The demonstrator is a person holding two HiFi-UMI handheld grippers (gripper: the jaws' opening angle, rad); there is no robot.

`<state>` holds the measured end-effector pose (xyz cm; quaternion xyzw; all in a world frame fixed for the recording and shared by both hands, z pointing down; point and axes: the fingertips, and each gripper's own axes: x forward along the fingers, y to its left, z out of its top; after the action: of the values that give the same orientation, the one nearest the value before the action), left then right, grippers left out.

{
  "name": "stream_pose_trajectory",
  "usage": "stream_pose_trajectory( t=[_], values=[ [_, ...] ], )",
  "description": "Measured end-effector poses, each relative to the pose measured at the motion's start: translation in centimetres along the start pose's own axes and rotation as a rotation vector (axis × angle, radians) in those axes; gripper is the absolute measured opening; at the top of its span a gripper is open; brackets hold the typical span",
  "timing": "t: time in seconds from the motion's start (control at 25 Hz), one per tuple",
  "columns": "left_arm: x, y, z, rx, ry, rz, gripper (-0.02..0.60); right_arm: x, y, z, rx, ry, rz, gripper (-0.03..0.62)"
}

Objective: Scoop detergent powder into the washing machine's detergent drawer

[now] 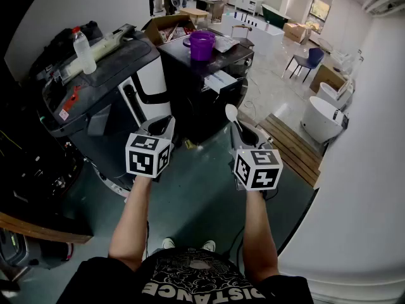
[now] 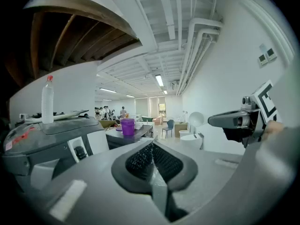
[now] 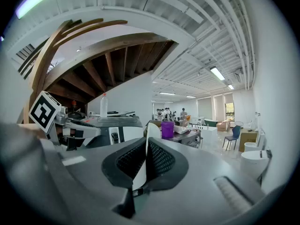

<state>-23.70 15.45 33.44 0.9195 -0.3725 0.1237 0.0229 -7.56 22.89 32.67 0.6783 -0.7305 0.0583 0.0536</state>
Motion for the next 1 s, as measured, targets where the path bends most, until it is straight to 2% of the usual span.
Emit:
stream_pose_trajectory(
  t=[0.6,1.0],
  values=[
    [3.0,-5.3,0.6,0.030,0.016,0.018,0.002,-1.1,-4.4,-0.7,0.005,0.004,0.059,0.035],
    [5.1,-5.7,0.7,0.028,0.024,0.026,0.002,0.2,-5.8,-1.0,0.003,0.007,0.087,0.035]
  ],
)
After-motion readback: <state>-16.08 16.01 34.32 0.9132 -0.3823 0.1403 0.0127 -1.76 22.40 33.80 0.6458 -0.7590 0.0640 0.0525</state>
